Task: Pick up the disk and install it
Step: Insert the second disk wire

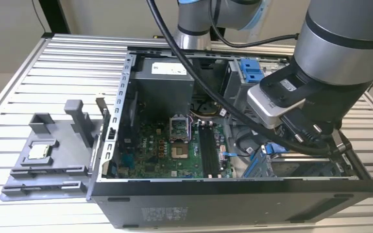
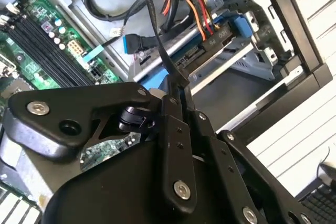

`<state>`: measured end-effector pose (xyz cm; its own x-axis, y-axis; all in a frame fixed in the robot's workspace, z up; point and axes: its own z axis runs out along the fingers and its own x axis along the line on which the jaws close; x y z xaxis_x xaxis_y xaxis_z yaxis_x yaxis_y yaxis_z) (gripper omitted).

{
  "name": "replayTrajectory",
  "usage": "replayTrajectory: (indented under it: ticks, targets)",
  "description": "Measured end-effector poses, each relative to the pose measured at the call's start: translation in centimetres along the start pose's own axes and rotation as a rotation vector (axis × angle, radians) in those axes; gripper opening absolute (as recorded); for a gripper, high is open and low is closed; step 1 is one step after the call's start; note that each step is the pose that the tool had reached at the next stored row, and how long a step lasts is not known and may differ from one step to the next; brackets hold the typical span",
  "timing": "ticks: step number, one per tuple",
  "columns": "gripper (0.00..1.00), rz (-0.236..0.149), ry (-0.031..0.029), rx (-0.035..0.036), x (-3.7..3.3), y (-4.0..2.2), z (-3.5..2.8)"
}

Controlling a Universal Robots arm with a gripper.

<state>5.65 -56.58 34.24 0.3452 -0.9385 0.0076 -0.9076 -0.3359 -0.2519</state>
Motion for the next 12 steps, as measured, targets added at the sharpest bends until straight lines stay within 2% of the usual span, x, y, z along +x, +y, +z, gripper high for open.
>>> replayTrajectory:
  ticks: [4,8,10,12]
  targets:
    - [0.00,0.005,0.0015,0.0000,0.00,0.00,0.00]
    - [0.00,0.045,0.0119,-0.0003,0.00,0.00,0.00]
    - [0.00,0.060,0.0124,0.0006,0.00,0.00,0.00]
    - [0.00,0.073,0.0100,0.0024,0.00,0.00,-0.01]
